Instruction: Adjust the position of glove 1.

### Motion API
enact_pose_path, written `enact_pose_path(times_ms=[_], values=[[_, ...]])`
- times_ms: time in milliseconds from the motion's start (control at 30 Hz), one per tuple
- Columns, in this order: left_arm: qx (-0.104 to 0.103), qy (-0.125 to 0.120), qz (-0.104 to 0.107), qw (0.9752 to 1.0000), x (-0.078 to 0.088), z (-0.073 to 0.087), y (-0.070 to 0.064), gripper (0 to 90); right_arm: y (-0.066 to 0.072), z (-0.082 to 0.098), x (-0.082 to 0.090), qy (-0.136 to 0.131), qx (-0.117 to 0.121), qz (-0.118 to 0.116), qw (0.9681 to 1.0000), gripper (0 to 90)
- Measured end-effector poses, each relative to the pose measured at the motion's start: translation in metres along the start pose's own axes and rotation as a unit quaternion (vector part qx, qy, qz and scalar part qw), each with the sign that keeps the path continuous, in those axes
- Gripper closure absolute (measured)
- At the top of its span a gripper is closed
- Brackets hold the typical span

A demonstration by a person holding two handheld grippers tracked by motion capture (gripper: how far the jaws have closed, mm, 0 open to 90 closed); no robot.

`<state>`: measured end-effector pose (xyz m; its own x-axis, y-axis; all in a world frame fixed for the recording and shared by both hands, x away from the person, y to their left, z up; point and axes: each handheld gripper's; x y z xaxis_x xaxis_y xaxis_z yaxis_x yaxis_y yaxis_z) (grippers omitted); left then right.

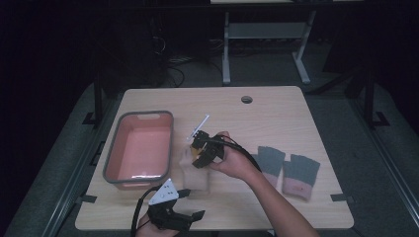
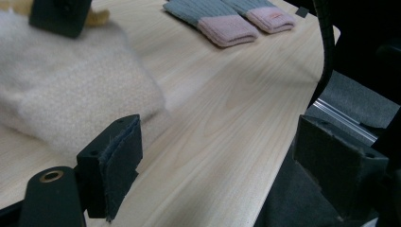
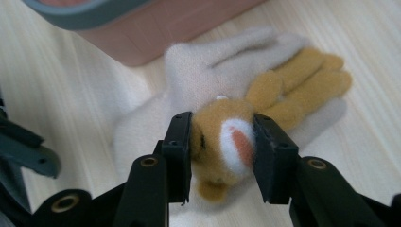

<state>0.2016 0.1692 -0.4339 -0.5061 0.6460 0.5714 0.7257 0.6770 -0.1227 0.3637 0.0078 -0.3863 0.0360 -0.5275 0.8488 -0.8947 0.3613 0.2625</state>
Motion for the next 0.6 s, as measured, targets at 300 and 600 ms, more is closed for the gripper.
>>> enact_pose_path(times_ms=[300, 600], values=[[0.002, 0.003, -0.003, 1.0000, -0.001, 0.000, 0.000, 16.5, -0.011, 0.003, -0.013, 0.012, -0.015, -0.004, 0.9998, 58.4], [0.002, 0.002, -0.004, 1.0000, 0.000, 0.000, 0.001, 16.5, -0.011, -0.002, -0.016, -0.002, -0.014, 0.004, 0.9999, 45.8]])
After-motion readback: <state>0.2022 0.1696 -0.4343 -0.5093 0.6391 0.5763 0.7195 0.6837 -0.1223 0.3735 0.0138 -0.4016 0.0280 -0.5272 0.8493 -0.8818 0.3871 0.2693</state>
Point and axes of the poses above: each handheld gripper's, and its own axes: x roughly backward along the jaws, z roughly out of its underside, y roughly to its left, and after that the axes turned 10 degrees about -z, right-handed
